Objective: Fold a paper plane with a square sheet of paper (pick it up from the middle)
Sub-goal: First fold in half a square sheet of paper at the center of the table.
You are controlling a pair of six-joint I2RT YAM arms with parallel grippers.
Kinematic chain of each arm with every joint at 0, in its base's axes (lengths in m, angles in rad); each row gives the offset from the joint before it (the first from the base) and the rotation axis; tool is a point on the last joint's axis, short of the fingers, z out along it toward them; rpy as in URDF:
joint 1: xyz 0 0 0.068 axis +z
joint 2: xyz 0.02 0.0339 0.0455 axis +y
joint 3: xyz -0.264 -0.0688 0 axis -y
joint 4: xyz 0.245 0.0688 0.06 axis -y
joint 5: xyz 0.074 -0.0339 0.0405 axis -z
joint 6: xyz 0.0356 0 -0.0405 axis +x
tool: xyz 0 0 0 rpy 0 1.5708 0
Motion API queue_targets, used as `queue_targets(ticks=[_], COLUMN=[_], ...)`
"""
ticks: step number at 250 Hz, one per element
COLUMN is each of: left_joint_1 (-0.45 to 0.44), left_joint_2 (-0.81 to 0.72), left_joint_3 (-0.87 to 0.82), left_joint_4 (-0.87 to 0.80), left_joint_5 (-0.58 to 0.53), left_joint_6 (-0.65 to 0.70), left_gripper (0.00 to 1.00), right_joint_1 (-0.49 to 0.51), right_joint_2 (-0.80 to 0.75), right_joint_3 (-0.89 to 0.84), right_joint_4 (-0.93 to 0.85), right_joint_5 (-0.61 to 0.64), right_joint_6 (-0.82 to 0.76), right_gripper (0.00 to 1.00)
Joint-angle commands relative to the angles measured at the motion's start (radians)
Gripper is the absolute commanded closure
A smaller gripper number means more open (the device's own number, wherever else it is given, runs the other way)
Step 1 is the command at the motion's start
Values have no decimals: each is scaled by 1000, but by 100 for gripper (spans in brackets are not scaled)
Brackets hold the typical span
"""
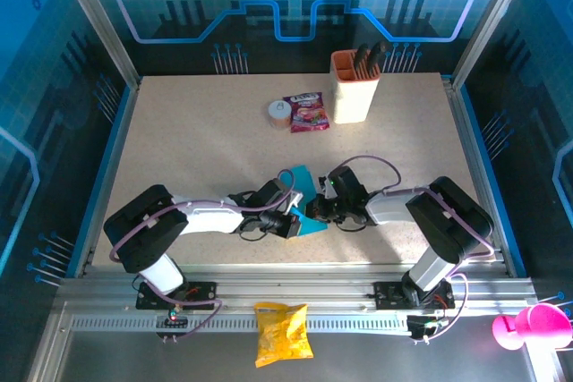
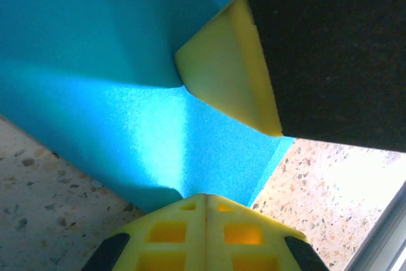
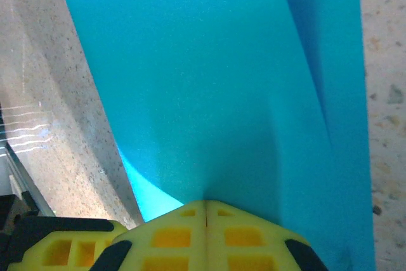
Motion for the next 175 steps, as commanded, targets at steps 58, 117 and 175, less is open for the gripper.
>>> queue_targets(ticks=[58, 117, 175], left_joint_1=[105, 136, 136], left_joint_2=[-97, -115, -36], left_joint_3=[-40, -1, 4], left_joint_4=[25, 53, 100], left_joint_5=[97, 119, 147], left_joint_6=[-65, -99, -105], left_gripper=[99, 96, 100], right_joint_1=[-20, -16, -13], right_joint_2=[22, 44, 48], right_joint_3=[-77, -82, -88], right_joint_4=[10, 38, 55], right_joint_5=[42, 38, 35], right_joint_6=[25, 37, 45], right_gripper=[100, 100, 100])
